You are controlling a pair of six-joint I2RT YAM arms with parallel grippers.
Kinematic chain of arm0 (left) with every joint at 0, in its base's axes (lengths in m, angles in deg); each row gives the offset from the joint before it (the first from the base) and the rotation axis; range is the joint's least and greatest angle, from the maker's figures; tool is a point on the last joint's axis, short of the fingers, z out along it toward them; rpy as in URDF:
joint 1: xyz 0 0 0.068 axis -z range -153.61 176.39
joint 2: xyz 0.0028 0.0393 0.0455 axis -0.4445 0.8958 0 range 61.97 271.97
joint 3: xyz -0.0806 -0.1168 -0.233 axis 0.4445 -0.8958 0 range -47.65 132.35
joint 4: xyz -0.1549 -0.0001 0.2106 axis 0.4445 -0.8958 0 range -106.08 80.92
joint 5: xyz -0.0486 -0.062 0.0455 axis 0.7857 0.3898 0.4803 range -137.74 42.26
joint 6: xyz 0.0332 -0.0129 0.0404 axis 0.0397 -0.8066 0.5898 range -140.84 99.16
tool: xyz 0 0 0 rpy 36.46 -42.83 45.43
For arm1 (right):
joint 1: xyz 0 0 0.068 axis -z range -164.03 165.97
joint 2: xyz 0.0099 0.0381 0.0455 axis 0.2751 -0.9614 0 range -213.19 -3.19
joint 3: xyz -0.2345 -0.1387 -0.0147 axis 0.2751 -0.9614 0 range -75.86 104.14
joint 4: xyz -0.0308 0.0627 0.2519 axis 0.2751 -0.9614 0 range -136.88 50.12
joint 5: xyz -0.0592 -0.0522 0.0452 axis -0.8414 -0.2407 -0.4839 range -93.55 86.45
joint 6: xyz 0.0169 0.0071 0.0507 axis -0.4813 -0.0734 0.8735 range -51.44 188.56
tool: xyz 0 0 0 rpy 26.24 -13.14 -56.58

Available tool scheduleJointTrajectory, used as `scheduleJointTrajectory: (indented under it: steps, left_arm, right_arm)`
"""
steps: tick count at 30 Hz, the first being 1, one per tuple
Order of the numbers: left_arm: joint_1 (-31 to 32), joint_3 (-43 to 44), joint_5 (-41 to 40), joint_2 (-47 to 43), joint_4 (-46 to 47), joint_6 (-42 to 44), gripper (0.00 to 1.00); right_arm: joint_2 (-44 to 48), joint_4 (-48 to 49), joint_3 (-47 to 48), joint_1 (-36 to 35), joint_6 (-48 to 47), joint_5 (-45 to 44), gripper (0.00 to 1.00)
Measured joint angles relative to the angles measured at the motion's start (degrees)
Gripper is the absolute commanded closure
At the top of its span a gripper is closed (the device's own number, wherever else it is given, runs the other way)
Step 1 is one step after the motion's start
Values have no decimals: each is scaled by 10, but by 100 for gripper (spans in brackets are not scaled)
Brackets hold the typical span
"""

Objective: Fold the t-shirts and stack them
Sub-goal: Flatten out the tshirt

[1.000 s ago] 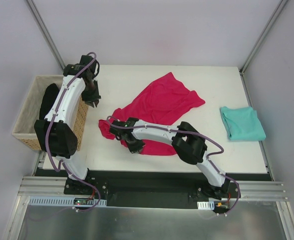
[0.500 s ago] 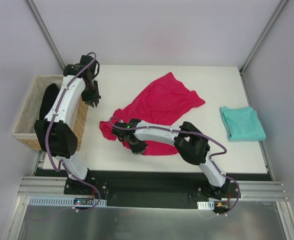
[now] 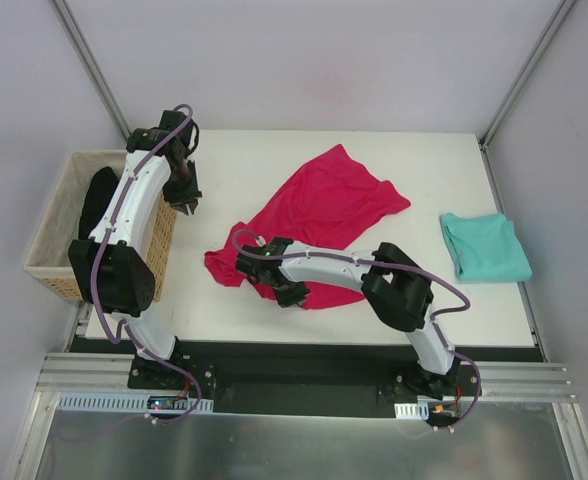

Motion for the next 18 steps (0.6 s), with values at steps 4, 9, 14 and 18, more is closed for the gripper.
scheduleJointTrajectory:
  steps: [4,9,14,18]
  left_arm:
    - [0,0,0,0,0,0,86]
    - [0,2,0,1,0,0,86]
    - [0,8,1,5,0,0,86]
    - [0,15,4,13,0,0,86]
  right_arm:
    - [18,-9,-21,11,28,-14,99]
    - [27,-16,-49,27,58,-19,99]
    - [28,-18,-54,28,67,-19,99]
    - [28,-19,-51,28,65,-18,99]
